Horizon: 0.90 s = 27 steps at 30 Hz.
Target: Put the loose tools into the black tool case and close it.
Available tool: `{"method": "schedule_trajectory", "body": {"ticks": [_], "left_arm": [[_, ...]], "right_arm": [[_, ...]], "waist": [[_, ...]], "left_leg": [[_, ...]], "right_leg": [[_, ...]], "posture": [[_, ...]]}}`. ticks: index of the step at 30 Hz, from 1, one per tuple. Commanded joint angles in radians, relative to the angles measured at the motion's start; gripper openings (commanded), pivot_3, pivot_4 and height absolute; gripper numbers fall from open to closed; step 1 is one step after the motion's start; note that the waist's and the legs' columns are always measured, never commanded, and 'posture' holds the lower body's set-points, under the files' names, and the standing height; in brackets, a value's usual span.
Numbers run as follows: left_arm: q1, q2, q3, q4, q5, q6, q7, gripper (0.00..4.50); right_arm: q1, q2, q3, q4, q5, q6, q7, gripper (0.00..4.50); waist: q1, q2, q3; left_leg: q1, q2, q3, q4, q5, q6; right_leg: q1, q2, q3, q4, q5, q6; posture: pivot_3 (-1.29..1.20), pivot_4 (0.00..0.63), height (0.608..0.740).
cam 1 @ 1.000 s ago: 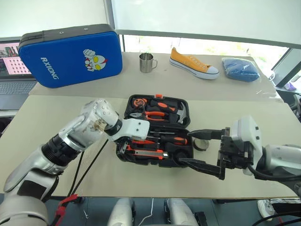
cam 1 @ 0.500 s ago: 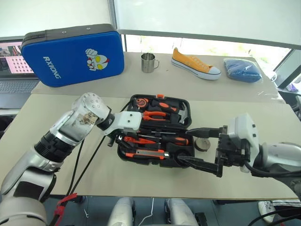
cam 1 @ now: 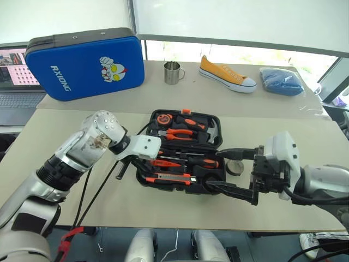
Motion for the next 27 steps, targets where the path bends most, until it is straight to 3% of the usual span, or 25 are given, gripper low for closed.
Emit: {"method": "schedule_trajectory", "body": {"ticks": [1,11,18,27], "left_arm": [[0.011,-0.021,-0.025,0.015,0.071,-0.062,0.054,0.02],[0.044,-0.065,-0.037,0.018,0.103,-0.069,0.069,0.02],[-0.038,-0.117,0.056,0.013,-0.015,0.010,0.027,0.02],[-0.049,-0.172,-0.075,0.050,0.086,-0.130,0.044,0.02]], "right_arm": [[-0.006,-0.012,-0.021,-0.022,0.011,-0.005,0.004,4.50],[-0.008,-0.012,-0.023,-0.026,0.017,-0.003,0.002,4.50],[-0.010,-0.011,-0.021,-0.018,0.011,-0.005,0.003,4.50],[-0.016,-0.002,-0.007,-0.020,0.006,-0.006,-0.009,4.50]], "waist": [[0.002,0.000,0.000],[0.011,0.001,-0.001],[0.012,0.000,0.000],[0.006,0.001,-0.001]], "left_leg": [[0.000,0.000,0.000,0.000,0.000,0.000],[0.001,0.000,0.000,0.001,0.000,0.000],[0.000,-0.001,0.000,0.001,0.000,0.000],[0.000,0.000,0.000,0.001,0.000,0.000]], "right_leg": [[0.000,0.000,0.000,0.000,0.000,0.000],[0.001,0.000,0.000,0.000,0.000,0.000],[0.001,-0.001,0.000,0.000,0.000,0.001],[0.000,0.000,0.000,0.000,0.000,0.000]], "posture": [[0.00,0.150,0.739],[0.00,0.150,0.739],[0.00,0.150,0.739],[0.00,0.150,0.739]]}}
